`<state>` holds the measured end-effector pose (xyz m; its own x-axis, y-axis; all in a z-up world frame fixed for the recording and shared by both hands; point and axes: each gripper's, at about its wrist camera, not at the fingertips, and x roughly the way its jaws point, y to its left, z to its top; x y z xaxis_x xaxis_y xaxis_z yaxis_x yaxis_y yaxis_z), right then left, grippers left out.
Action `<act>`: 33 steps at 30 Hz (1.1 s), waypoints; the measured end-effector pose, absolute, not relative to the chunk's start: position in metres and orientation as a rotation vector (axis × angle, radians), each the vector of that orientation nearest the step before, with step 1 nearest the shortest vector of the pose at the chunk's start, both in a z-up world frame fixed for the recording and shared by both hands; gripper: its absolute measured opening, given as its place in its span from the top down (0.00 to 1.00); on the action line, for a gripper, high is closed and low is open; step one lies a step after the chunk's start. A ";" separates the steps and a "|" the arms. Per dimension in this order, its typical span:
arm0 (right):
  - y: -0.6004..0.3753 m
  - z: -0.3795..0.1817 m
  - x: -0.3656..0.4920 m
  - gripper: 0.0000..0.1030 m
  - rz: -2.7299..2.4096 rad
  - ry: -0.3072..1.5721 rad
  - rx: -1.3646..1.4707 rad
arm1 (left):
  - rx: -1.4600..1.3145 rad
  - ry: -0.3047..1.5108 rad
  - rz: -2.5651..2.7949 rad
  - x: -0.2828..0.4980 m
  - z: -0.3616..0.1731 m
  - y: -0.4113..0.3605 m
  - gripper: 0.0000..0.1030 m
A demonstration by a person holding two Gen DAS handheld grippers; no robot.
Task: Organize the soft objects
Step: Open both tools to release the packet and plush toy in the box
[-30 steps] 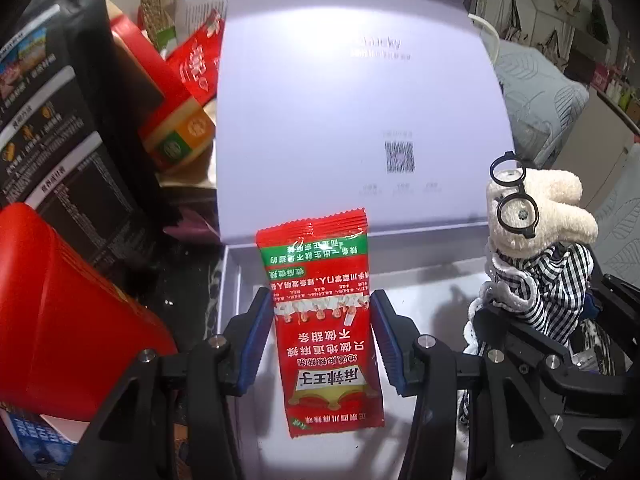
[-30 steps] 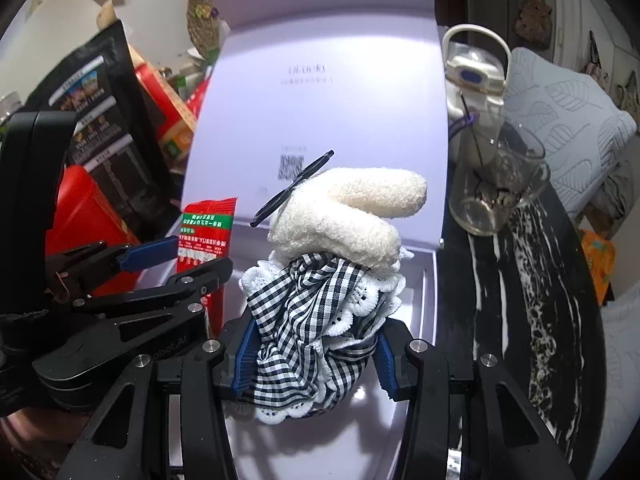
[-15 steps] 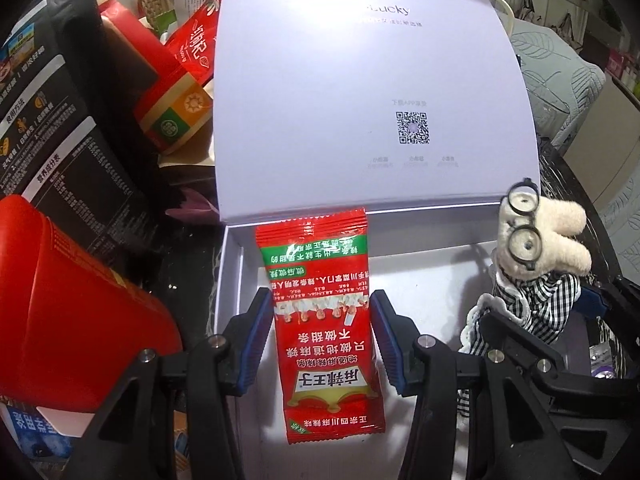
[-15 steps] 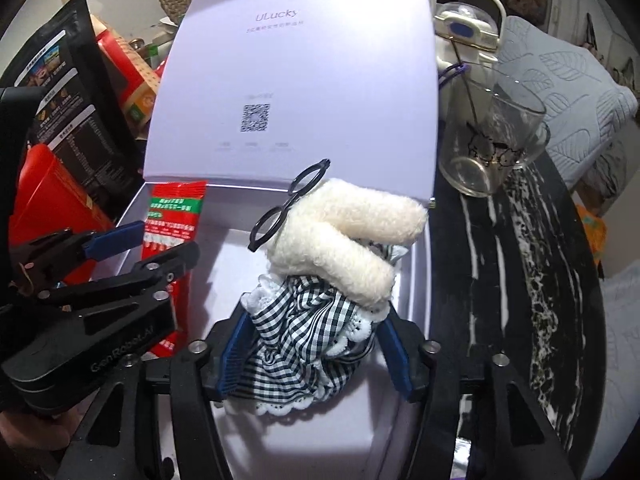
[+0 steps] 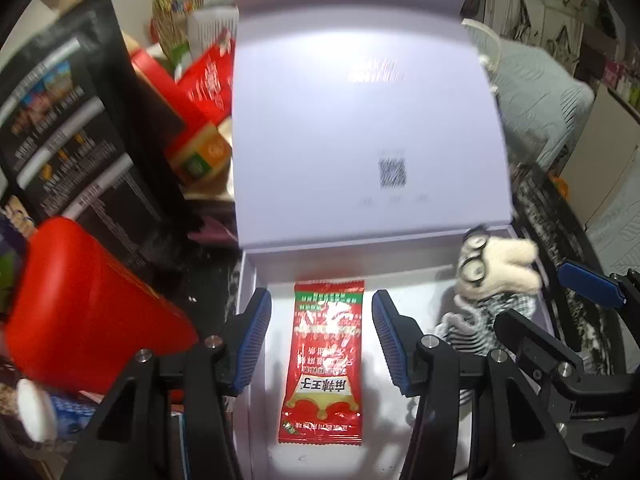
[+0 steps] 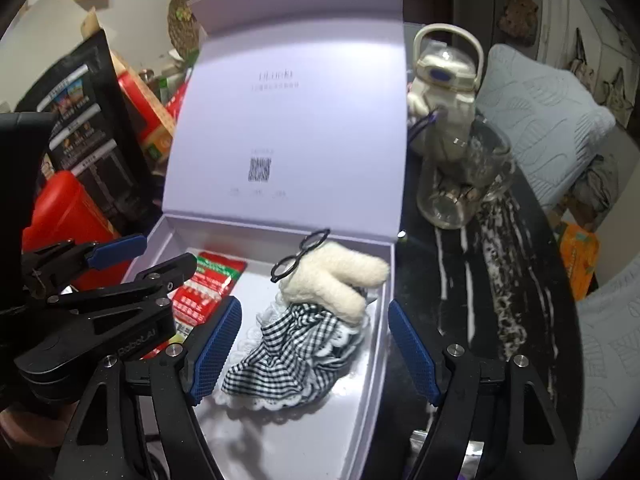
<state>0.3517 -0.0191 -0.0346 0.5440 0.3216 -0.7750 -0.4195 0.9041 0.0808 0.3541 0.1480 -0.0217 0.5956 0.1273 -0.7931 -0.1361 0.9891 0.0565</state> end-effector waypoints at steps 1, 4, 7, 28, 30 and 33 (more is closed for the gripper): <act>-0.021 -0.030 0.349 0.26 0.437 0.881 -0.118 | -0.008 0.906 0.155 0.352 -0.018 0.147 0.50; -0.022 -0.018 0.343 0.26 0.431 0.841 -0.120 | -0.012 0.847 0.160 0.341 -0.001 0.146 0.50; -0.026 -0.004 0.336 0.26 0.430 0.800 -0.113 | -0.025 0.798 0.167 0.333 0.013 0.146 0.50; -0.080 0.089 0.242 0.16 0.370 0.507 -0.061 | -0.031 0.556 -0.005 0.250 0.094 0.114 0.47; -0.088 0.091 0.233 0.16 0.358 0.501 -0.063 | -0.025 0.546 -0.028 0.243 0.096 0.106 0.32; -0.101 0.094 0.216 0.16 0.333 0.493 -0.061 | 0.002 0.505 -0.052 0.230 0.099 0.090 0.16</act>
